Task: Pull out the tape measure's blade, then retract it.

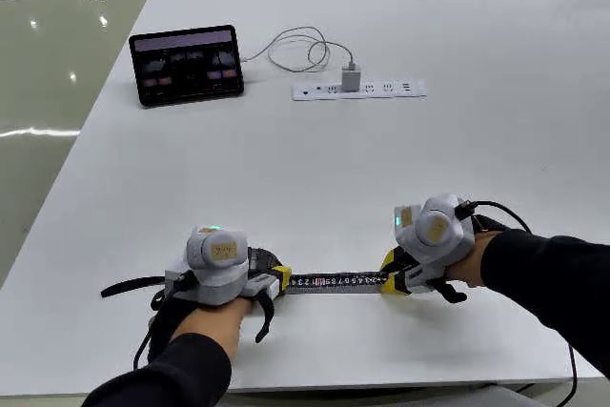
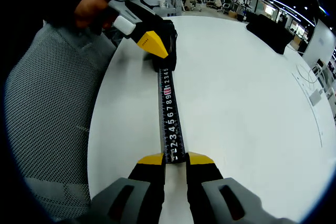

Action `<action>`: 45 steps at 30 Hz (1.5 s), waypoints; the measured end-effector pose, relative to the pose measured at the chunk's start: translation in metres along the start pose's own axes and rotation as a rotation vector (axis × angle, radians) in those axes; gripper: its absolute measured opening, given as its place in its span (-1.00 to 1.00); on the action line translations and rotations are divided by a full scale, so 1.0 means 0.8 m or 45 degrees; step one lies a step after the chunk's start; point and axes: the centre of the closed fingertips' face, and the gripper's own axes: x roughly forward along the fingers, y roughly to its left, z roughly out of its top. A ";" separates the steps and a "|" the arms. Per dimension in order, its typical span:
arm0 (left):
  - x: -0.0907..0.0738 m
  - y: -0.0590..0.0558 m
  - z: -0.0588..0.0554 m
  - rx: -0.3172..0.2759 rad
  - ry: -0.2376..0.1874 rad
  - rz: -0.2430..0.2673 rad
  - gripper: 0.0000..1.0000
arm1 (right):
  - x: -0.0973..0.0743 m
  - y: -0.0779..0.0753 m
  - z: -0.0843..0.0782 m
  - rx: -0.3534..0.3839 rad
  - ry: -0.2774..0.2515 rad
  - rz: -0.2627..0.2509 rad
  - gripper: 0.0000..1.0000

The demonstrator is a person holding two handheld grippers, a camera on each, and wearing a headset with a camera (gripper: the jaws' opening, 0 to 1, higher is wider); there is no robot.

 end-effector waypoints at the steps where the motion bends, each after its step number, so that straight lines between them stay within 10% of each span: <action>1: 0.000 0.000 0.000 -0.002 0.000 0.000 0.17 | 0.000 0.000 0.001 -0.003 -0.003 0.000 -0.80; 45: 0.000 0.001 0.000 -0.014 -0.004 -0.019 0.16 | 0.017 0.000 0.030 0.034 -0.069 -0.001 -0.79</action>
